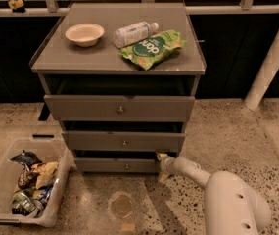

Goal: Open bottom drawer

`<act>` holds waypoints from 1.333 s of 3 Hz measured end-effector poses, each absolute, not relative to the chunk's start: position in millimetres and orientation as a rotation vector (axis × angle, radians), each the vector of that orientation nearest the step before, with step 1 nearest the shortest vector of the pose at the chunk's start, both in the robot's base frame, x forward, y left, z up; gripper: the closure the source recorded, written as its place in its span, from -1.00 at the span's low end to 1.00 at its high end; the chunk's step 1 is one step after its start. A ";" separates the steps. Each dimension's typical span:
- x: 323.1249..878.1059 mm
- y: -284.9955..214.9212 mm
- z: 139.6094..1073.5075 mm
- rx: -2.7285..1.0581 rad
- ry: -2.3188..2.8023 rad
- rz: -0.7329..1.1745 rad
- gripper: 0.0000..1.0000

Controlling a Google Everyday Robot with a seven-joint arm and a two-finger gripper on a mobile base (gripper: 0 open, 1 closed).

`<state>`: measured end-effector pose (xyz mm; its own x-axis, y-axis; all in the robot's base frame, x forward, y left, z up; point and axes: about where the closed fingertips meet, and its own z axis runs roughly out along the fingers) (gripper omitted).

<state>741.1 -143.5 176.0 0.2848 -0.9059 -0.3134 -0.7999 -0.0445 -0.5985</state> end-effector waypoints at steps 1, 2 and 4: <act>731.5 -144.7 172.2 -1.844 1.512 -0.181 -1.00; 699.0 -152.8 165.4 -1.807 1.466 -0.192 -1.00; 700.9 -147.0 160.2 -1.849 1.474 -0.227 -1.00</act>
Offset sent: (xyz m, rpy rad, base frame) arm -0.1035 -0.0186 -0.0248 0.1039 -0.1133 0.0315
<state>700.9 -147.0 160.2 0.3219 -0.8974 -0.3019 -0.7647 -0.0585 -0.6417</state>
